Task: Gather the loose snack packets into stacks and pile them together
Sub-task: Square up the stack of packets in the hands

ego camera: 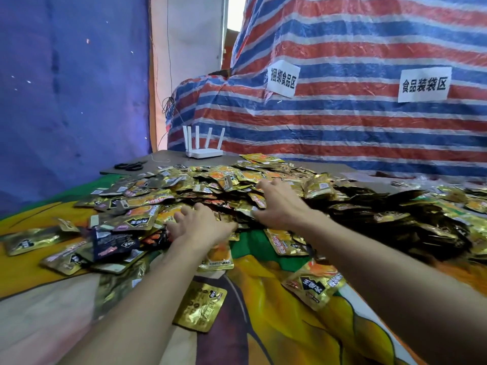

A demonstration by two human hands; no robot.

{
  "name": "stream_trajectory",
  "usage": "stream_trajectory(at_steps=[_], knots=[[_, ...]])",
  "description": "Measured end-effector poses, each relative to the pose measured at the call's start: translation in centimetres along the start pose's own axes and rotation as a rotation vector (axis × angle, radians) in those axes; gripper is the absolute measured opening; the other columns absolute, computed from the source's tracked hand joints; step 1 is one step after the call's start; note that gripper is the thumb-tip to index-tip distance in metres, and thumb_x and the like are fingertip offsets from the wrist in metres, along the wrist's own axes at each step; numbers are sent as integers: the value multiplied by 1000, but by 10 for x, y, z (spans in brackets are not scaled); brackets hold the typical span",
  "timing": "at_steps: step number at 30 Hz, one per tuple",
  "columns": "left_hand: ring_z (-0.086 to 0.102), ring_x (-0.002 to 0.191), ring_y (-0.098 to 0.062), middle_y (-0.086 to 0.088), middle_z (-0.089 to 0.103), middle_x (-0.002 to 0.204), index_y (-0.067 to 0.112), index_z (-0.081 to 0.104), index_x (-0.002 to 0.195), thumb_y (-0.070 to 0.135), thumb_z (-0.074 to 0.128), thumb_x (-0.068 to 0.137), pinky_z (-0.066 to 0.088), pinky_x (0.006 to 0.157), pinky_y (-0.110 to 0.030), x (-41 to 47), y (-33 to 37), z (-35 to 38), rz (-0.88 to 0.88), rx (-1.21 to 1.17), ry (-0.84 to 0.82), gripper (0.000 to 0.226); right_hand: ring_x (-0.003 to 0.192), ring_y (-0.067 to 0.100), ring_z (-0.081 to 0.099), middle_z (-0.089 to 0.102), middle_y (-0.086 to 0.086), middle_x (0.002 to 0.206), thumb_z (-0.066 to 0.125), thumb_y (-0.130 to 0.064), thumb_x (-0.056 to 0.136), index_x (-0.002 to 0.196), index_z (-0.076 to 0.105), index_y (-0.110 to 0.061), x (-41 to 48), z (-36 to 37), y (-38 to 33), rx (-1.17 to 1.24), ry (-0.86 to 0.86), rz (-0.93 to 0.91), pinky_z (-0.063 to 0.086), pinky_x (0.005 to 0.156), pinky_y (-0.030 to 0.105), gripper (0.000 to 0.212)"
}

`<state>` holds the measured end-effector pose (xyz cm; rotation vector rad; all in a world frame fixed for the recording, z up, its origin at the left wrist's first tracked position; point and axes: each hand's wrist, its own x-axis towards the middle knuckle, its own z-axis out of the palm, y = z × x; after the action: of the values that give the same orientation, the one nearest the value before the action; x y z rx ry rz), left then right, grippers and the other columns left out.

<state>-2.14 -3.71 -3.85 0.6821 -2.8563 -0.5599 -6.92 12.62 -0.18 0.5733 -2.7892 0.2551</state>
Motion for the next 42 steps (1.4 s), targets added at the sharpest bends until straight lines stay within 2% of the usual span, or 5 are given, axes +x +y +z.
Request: stream_trajectory(at_steps=[5,10,16,28,42], knots=[[27,143,-37,-19,29,158,14,30,152,82,61,73,25,111,-52,4,7,15,46,188,-71,109,147,38,22,26,18,160,68,-28,88,159,19,-18,10,37,-20,14,-188,44,30,118,53,87],[47,126,-32,-6,59,130,25,57,115,68,71,75,34,93,-45,9,5,12,121,135,-7,60,125,35,43,55,15,128,60,-18,93,119,60,-12,15,50,-16,-86,-38,51,44,99,43,27],[56,115,-32,-5,63,119,20,55,118,53,73,79,41,82,-39,4,8,7,178,132,52,54,117,29,51,59,6,119,58,-21,96,126,68,-24,6,57,-6,-99,168,19,42,95,43,31],[38,129,-36,-12,59,122,19,47,98,23,60,89,37,98,-45,2,2,11,209,32,130,16,76,15,69,75,-1,85,75,-10,88,92,77,-14,-27,9,7,716,412,58,59,66,31,7],[35,133,-33,-15,43,140,17,61,125,52,67,90,38,104,-42,7,2,20,228,59,110,50,87,21,77,79,5,92,68,-13,95,110,70,-16,-46,1,30,1400,368,200,62,79,44,15]])
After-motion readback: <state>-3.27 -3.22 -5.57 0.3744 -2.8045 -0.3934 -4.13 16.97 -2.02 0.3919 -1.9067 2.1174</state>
